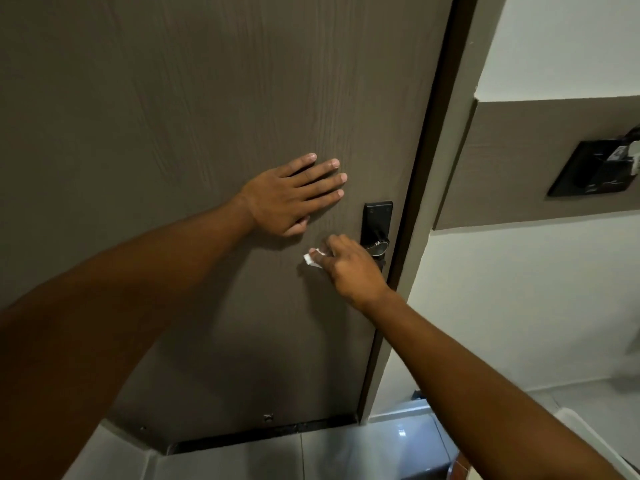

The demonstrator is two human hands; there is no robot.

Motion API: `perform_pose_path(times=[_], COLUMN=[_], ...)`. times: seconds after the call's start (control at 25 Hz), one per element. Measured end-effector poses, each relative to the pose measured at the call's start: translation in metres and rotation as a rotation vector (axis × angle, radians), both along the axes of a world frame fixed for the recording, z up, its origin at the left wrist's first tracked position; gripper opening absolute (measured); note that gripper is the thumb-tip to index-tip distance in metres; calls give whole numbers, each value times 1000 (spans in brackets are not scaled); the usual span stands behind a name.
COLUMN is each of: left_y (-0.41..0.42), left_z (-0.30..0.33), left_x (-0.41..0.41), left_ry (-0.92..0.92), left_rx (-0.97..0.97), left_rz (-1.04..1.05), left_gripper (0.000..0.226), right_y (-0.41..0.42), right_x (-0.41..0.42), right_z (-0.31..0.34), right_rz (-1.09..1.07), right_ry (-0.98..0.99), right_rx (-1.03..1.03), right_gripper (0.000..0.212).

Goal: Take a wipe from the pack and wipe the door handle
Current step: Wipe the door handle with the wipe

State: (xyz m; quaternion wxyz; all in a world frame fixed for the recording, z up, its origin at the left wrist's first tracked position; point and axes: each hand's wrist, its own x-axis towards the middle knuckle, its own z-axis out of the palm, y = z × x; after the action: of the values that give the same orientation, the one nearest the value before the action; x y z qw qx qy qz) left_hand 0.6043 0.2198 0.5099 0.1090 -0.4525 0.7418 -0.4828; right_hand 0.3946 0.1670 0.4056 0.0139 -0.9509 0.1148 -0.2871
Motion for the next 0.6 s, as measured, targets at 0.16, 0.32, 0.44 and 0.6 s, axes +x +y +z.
perform_pose_path(times=[0.16,0.32,0.44,0.6], left_y=[-3,-3,-4,-3], left_z=[-3,-3,-3,-4], left_x=[2,4,3,4], left_ry=[-16,-19,-10,-10], left_rx=[-15,-20,-21,-20], left_rz=[-8,-14,-27,-28], left_gripper=[76,75,74,73], right_y=[-11,-25,-29,-26], right_x=[-17,-43,-36,-28], right_z=[-17,-33,-29,-19], right_rz=[-154,-422,-548,-539], right_ry=[-147,-635,-963,-1075], right_rx=[266,719,983,1104], right_gripper=[20,22,20,19])
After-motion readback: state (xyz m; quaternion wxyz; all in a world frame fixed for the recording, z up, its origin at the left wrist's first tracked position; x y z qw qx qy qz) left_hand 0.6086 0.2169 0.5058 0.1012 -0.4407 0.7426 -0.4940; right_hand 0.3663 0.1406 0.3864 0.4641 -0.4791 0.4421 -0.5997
